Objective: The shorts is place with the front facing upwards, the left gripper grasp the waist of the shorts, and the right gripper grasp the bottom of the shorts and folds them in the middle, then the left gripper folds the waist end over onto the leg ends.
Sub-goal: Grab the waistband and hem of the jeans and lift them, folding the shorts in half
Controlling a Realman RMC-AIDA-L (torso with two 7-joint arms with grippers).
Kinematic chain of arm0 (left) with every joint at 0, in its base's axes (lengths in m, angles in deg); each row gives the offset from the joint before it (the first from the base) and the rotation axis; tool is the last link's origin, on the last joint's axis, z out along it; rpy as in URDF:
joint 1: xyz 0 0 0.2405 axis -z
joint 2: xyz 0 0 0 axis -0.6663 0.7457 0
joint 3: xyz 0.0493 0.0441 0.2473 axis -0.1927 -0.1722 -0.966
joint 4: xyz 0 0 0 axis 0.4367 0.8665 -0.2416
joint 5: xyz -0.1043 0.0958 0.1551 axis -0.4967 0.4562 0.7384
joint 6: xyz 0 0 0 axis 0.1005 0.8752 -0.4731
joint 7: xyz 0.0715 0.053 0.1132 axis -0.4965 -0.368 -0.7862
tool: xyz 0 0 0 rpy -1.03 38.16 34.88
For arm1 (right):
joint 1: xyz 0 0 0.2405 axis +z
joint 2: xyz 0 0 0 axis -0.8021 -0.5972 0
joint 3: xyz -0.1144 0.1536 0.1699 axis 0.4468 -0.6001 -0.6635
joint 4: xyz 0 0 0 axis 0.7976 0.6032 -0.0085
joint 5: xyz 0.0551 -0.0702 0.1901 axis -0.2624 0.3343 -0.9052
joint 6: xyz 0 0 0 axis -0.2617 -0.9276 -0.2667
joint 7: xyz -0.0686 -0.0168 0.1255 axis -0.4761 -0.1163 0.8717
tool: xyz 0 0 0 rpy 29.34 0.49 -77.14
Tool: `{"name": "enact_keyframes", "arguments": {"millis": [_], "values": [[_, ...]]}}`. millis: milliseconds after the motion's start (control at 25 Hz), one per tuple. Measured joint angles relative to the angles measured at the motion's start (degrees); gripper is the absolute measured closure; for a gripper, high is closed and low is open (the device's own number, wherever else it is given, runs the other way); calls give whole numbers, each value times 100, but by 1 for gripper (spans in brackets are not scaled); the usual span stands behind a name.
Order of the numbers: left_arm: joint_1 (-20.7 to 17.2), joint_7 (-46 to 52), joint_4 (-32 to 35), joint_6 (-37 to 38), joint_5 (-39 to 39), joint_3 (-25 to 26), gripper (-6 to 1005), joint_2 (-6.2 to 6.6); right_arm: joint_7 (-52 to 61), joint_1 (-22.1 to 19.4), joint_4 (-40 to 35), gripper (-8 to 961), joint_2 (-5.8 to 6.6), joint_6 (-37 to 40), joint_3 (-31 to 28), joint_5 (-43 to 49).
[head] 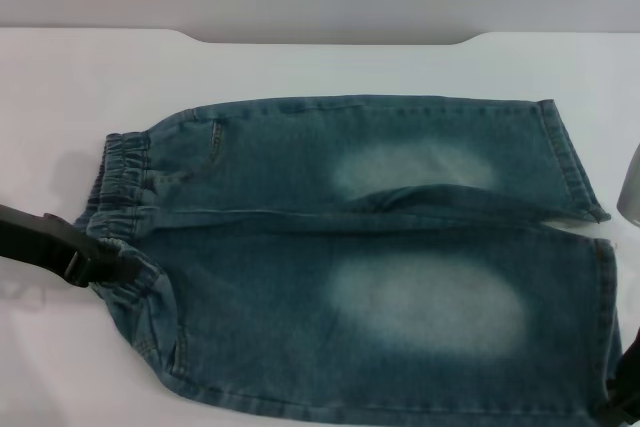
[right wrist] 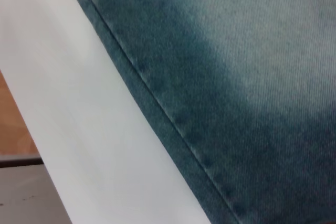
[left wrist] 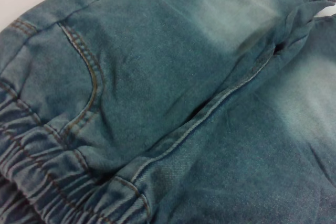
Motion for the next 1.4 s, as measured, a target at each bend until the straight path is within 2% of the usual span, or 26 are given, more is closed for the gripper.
{"name": "enact_keyframes", "arguments": {"millis": [80, 280, 520, 760, 1400], "values": [[1, 0, 0, 6, -1, 0, 952, -6, 11, -14, 1, 593, -1, 0, 65, -4], [0, 0, 0, 21, -1, 0, 952, -19, 72, -41, 10, 719, -3, 1, 146, -5], [-12, 0, 2, 36, -1, 0, 952, -23, 82, -72, 10, 910, -3, 1, 153, -5], [-50, 0, 106, 99, -1, 0, 952, -54, 84, -126, -48, 931, -3, -4, 152, -32], [41, 2, 570, -93, -87, 55, 952, -160, -171, -786, -1279, 922, 30, -256, 28, -1055]]}}
